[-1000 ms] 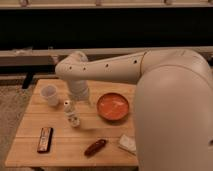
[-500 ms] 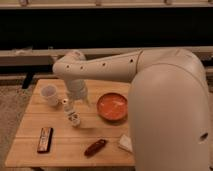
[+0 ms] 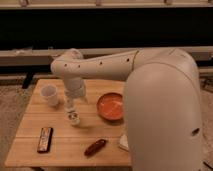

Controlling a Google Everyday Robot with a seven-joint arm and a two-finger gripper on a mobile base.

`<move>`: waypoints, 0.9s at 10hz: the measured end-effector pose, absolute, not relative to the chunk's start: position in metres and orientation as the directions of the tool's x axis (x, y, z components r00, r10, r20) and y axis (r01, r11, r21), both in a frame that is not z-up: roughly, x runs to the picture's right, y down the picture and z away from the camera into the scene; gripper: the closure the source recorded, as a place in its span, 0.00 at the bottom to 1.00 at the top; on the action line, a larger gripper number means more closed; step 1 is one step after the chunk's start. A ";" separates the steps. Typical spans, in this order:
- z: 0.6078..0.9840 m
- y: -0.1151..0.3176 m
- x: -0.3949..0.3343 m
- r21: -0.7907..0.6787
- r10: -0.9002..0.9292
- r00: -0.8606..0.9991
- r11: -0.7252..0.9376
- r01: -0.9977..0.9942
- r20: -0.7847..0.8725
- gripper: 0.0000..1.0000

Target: Knock the bottle over

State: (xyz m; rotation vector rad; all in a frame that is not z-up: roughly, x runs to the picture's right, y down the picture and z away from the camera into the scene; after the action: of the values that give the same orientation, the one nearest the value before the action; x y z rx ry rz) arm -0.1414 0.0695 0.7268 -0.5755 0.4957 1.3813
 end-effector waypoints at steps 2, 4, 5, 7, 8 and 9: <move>0.728 0.068 -0.142 -0.089 0.761 0.130 0.095 -0.991 -0.636 0.35; 0.731 0.065 -0.143 -0.090 0.761 0.131 0.095 -0.991 -0.635 0.35; 0.732 0.064 -0.143 -0.092 0.762 0.131 0.095 -0.991 -0.634 0.35; 0.735 0.061 -0.143 -0.093 0.762 0.133 0.095 -0.991 -0.633 0.35; 0.736 0.060 -0.144 -0.094 0.763 0.133 0.095 -0.991 -0.633 0.35; 0.737 0.059 -0.144 -0.094 0.763 0.134 0.096 -0.991 -0.633 0.35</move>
State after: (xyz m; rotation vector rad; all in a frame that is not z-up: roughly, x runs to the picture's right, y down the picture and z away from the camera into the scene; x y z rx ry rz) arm -0.1442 0.0585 0.7367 -0.5768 0.4887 1.3783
